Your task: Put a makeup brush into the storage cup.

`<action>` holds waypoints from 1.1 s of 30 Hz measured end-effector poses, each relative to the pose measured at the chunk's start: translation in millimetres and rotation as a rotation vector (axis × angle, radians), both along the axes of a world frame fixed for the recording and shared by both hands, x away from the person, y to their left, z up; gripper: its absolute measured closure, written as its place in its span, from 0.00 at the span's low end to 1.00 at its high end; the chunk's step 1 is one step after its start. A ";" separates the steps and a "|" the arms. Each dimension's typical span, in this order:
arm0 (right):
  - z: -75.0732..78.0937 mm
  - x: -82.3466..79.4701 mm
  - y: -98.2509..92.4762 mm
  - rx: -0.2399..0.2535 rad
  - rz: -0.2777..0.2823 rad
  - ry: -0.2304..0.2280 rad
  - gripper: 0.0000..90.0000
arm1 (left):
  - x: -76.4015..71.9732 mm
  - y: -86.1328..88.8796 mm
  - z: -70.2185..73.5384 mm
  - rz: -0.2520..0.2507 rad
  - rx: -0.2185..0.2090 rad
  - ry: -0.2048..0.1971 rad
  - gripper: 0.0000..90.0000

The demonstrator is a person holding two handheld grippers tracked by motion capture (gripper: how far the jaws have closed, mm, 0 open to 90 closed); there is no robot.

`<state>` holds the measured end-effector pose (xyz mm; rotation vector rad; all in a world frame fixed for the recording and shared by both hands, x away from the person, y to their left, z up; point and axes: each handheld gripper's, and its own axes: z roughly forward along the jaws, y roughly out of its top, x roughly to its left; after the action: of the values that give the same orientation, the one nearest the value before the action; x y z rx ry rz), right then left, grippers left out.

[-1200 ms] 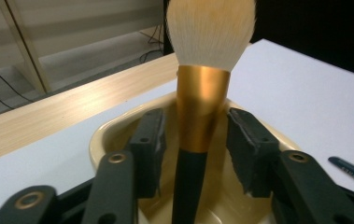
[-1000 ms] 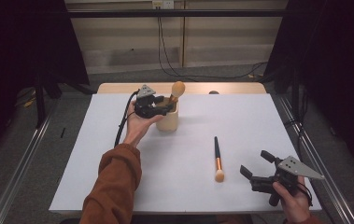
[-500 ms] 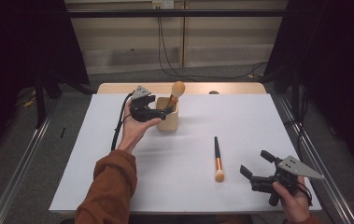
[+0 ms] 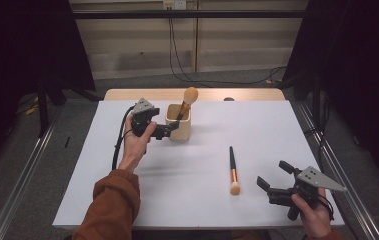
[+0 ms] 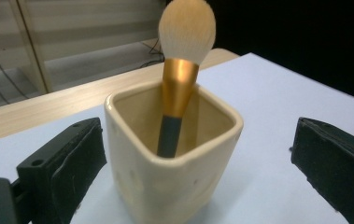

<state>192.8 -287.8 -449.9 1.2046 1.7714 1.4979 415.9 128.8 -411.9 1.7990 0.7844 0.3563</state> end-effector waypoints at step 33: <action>0.6 -2.5 -1.5 -0.008 -0.010 -0.002 0.00 | -58.4 48.0 -6.1 0.052 -0.034 -0.042 0.03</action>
<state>190.3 -289.3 -449.3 1.2050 1.7662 1.4845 357.5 176.8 -418.0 1.7366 0.8044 0.4109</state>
